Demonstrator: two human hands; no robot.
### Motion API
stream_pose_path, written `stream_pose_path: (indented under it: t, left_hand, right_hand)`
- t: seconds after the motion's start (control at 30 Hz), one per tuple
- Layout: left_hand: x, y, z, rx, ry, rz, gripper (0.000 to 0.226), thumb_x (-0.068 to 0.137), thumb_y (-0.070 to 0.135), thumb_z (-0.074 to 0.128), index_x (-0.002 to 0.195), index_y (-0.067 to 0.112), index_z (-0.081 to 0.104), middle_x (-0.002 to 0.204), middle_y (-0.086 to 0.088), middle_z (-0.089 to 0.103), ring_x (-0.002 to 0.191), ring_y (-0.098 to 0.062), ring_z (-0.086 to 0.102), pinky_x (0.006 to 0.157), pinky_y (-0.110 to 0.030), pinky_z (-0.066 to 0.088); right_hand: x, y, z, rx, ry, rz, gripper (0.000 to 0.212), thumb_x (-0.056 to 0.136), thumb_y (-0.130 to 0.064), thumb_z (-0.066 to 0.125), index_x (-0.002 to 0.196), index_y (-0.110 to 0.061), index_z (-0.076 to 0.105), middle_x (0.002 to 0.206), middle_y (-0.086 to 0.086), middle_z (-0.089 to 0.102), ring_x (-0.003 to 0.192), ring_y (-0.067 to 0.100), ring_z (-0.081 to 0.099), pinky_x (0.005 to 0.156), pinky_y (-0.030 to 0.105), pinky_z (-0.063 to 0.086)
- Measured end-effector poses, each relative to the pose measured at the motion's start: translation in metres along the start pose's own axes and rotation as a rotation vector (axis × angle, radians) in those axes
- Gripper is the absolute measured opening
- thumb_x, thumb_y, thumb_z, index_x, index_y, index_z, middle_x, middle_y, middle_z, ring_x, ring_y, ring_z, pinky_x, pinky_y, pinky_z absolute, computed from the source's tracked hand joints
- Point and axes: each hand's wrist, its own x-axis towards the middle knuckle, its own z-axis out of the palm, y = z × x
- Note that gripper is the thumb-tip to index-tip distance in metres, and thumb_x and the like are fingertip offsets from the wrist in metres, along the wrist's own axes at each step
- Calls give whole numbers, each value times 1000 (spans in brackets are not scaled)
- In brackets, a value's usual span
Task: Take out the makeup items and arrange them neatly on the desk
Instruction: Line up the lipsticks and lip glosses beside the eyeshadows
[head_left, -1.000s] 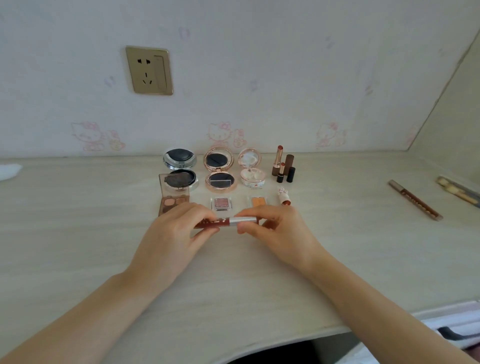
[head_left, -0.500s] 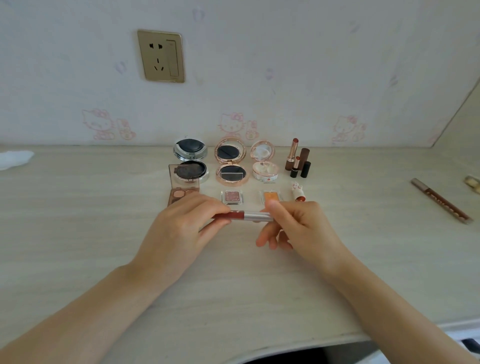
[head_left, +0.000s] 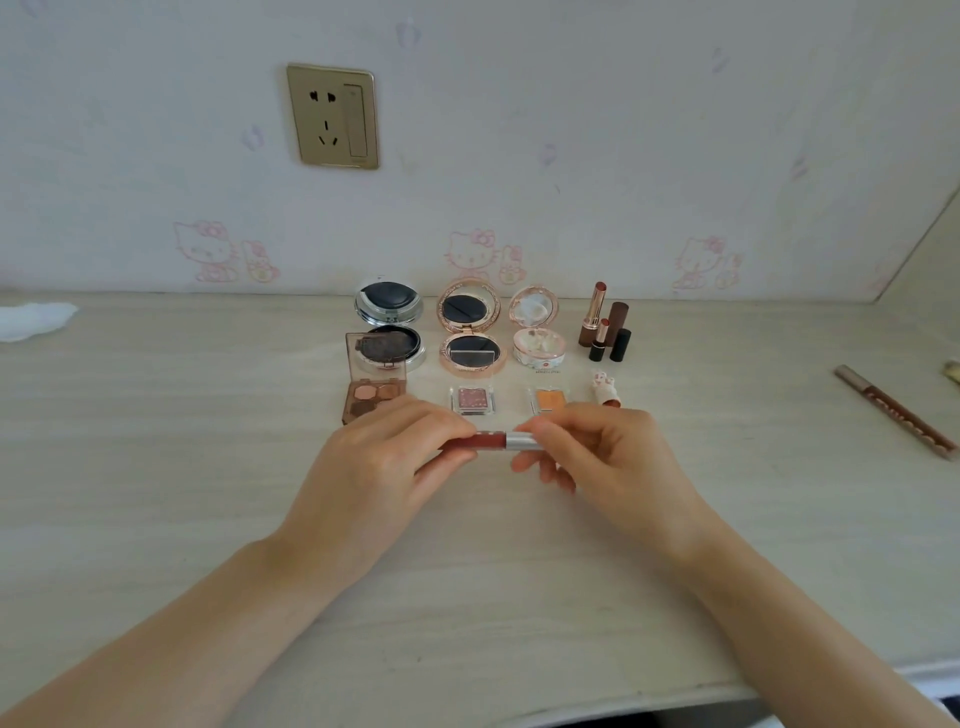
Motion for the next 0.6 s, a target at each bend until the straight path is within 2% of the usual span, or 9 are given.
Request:
stream_pose_path:
  t: [0.07,0.13,0.17,0.23,0.27,0.33,0.4,0.5,0.6]
  left_hand:
    - [0,-1,0,4,2,-8,16,81,18,70,91,6,72,84,1,69,76,-17,63,65,-36,53]
    - [0,-2,0,1,8,-17,16,81,17,71,91,5,72,83,0,69,76,-19,63,65,-37,53]
    - [0,-2,0,-3,13,-21,16,81,18,71,91,6,72,83,0,69,75,-19,63,64,-37,53]
    - [-1,-2,0,-11,17,-23,15,82,19,70,91,6,72,83,1,68,75,-18,62,64,-36,53]
    - [-1,-2,0,-14,18,-19,15,82,19,70,91,7,72,83,1,68,76,-17,62,64,-36,53]
    - [-1,-1,1,-9,14,-11,15,82,19,70,91,7,72,83,1,69,76,-16,62,65,-36,53]
    - [0,-1,1,-1,9,-11,15,81,18,71,91,7,72,83,1,69,76,-16,62,64,-36,53]
    - [0,-1,0,-2,9,-28,16,82,20,70,91,7,72,83,1,69,76,-17,63,64,-37,53]
    - [-1,-1,-1,4,3,-28,17,83,23,69,91,7,72,84,1,68,77,-17,64,64,-37,53]
  right_hand:
    - [0,1,-1,25,9,1,20,88,-5,63,91,-24,70,86,-10,73,76,7,64,62,22,48]
    - [0,3,-3,34,11,24,23,86,-7,66,99,-26,65,95,-14,72,90,7,66,68,28,53]
    - [0,2,-3,28,9,32,21,87,-14,67,103,-27,64,96,-14,73,90,6,66,69,29,53]
    - [-1,1,-2,67,10,63,14,93,-29,59,102,-22,66,86,-9,74,71,6,64,59,26,49]
    - [0,1,-1,88,12,80,22,96,-33,53,97,-17,68,78,-4,75,61,7,61,55,24,46]
    - [0,2,-1,44,16,67,26,97,-29,51,88,-13,70,71,-1,74,53,7,55,52,19,44]
    - [0,3,-1,17,27,28,13,93,-14,58,87,-16,70,76,-4,74,59,5,57,56,17,45]
    - [1,3,-3,59,1,16,22,85,0,63,92,-20,67,90,-8,72,78,7,62,63,24,49]
    - [0,2,-3,80,-23,50,15,89,-15,65,102,-22,65,93,-7,73,81,8,65,63,24,51]
